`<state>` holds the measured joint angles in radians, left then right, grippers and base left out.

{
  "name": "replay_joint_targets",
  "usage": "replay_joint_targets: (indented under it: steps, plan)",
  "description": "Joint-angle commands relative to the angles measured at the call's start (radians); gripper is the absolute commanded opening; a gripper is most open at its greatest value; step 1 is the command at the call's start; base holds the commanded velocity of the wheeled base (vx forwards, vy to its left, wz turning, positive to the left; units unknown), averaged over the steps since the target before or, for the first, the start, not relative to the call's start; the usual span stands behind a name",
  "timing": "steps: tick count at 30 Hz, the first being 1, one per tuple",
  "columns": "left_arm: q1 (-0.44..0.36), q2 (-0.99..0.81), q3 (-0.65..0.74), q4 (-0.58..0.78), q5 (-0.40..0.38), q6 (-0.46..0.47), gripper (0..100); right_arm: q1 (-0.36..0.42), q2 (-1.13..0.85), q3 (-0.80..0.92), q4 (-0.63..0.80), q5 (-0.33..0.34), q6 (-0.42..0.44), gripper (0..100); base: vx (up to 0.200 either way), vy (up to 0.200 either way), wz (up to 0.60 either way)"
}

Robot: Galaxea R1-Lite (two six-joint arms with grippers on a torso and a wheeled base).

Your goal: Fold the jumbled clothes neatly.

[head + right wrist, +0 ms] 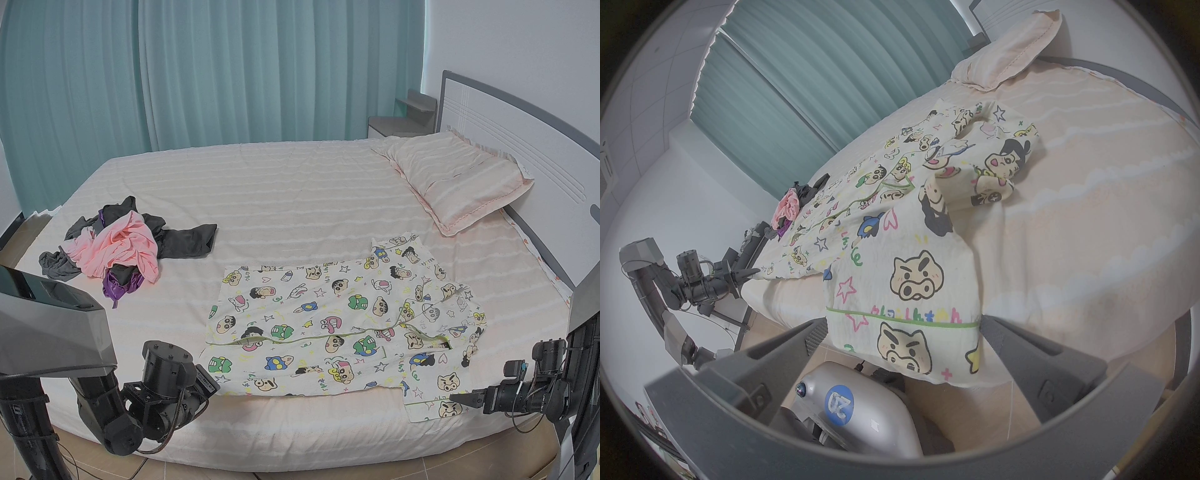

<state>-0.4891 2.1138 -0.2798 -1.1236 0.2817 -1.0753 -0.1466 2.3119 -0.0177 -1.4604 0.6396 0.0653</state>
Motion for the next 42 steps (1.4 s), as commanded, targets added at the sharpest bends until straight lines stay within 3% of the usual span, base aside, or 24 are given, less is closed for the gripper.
replay_joint_targets:
  steps: [1,16,17,32,35,42]
  plan:
    - [0.000,0.002,0.001,-0.001,0.001,0.000,0,0.001,0.050,0.018,-0.023,0.000,-0.005,100,0.000,0.000,0.00]
    - [0.000,0.003,-0.001,-0.001,0.001,0.000,0,0.005,0.109,0.018,-0.058,0.005,-0.061,100,0.000,0.000,0.00]
    - [0.000,0.003,-0.002,-0.001,0.001,0.000,0,0.005,0.113,0.018,-0.064,0.005,-0.061,0,0.000,0.000,0.00]
    - [-0.005,-0.015,0.005,-0.001,0.007,0.006,0,-0.034,0.044,0.018,-0.026,-0.003,-0.061,0,0.000,0.000,0.00]
    - [-0.005,-0.029,0.005,-0.001,0.008,0.009,0,-0.041,-0.019,0.018,0.046,0.002,-0.064,0,0.000,0.000,0.00]
    - [-0.014,-0.031,0.031,-0.002,0.008,0.021,0,-0.051,-0.286,0.018,0.419,0.031,-0.145,0,0.000,0.000,0.00]
